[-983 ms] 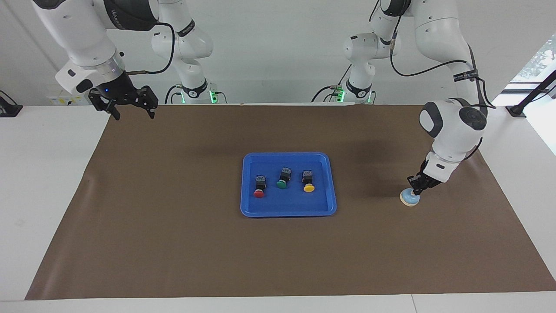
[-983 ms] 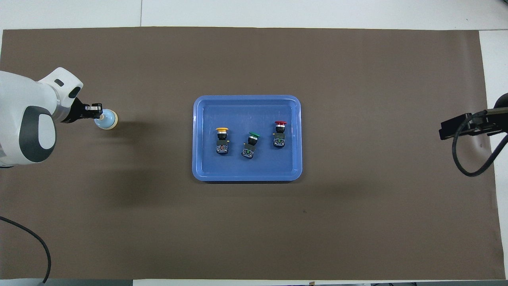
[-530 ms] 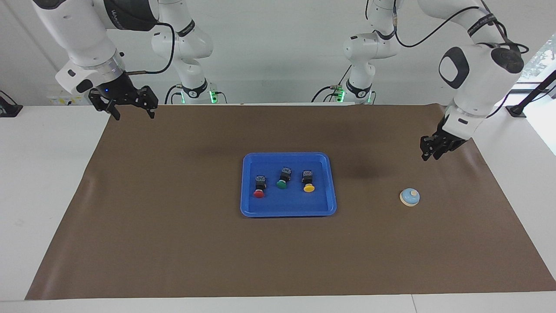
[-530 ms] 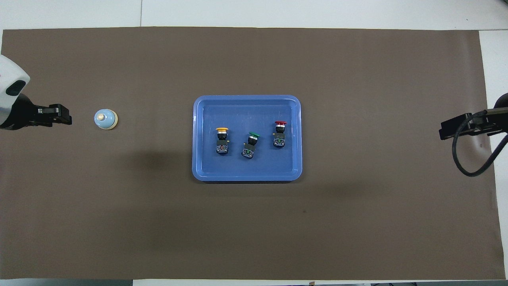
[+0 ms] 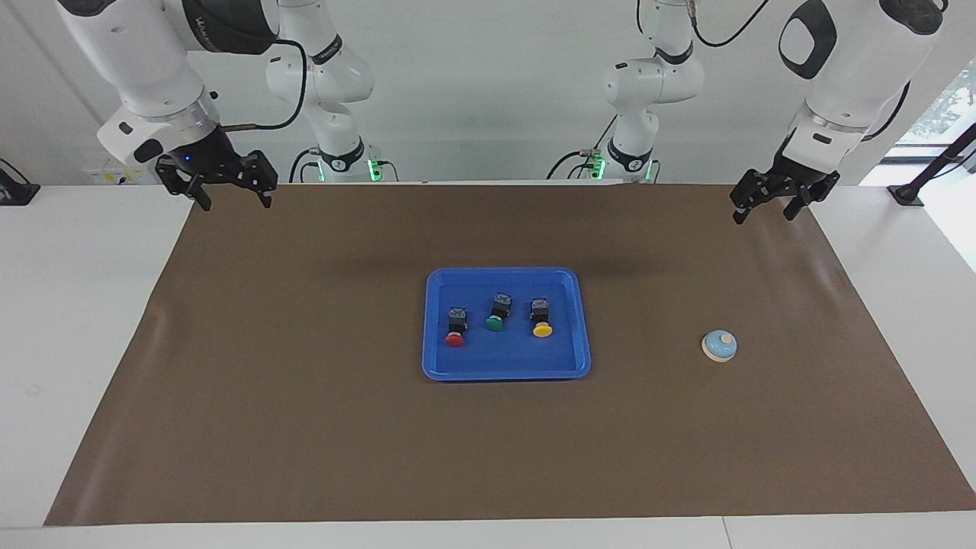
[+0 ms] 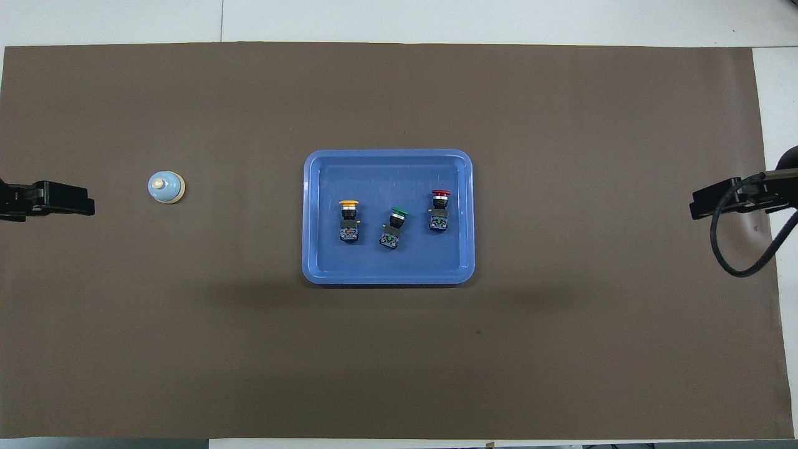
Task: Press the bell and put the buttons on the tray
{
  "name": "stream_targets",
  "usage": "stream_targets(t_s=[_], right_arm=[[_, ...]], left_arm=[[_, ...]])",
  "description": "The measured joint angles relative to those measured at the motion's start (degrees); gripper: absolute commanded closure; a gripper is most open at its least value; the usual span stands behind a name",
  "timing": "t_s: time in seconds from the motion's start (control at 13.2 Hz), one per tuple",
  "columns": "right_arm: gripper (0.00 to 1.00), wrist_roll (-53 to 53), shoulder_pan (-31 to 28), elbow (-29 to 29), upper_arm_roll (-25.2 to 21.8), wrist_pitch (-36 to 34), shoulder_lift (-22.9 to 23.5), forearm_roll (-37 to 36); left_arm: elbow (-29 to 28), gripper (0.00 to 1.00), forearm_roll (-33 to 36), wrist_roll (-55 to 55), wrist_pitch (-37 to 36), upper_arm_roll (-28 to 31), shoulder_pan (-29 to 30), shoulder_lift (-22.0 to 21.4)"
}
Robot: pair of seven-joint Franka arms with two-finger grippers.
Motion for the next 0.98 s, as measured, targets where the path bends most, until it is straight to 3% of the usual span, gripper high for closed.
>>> stream_targets(t_s=[0.98], right_arm=[[0.0, 0.0, 0.0, 0.0, 0.0, 0.0, 0.0, 0.0]], left_arm=[[0.99, 0.0, 0.0, 0.0, -2.03, -0.19, -1.21, 1.3]])
